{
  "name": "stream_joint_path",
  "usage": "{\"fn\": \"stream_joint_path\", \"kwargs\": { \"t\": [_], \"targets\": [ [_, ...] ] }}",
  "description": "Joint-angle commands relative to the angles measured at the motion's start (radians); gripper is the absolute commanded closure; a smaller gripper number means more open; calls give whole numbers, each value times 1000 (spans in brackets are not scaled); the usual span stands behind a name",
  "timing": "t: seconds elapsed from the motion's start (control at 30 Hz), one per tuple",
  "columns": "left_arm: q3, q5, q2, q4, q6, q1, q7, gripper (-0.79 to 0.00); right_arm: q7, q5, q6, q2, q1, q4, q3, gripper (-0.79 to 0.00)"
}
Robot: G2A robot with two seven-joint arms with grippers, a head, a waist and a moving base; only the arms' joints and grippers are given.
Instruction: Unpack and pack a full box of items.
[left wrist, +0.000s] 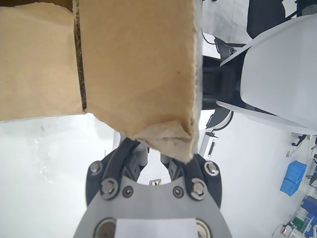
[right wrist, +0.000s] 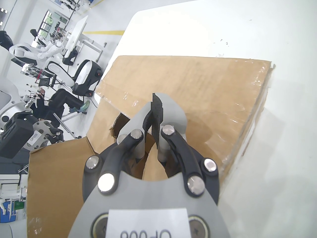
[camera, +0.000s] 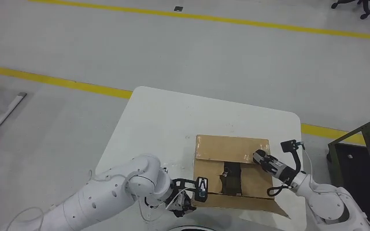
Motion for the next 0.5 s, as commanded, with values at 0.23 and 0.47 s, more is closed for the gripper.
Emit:
{"fn": "stream_joint_path", "kwargs": {
  "t": [0.23,0.47],
  "targets": [
    [-52,-34,-11,43,46,-13,105,-74,-4,57,7,2,7,-18,37,0],
    [-67,1,-35,93,122,-23,182,0,36,121,15,10,-1,-70,119,0]
  ]
}}
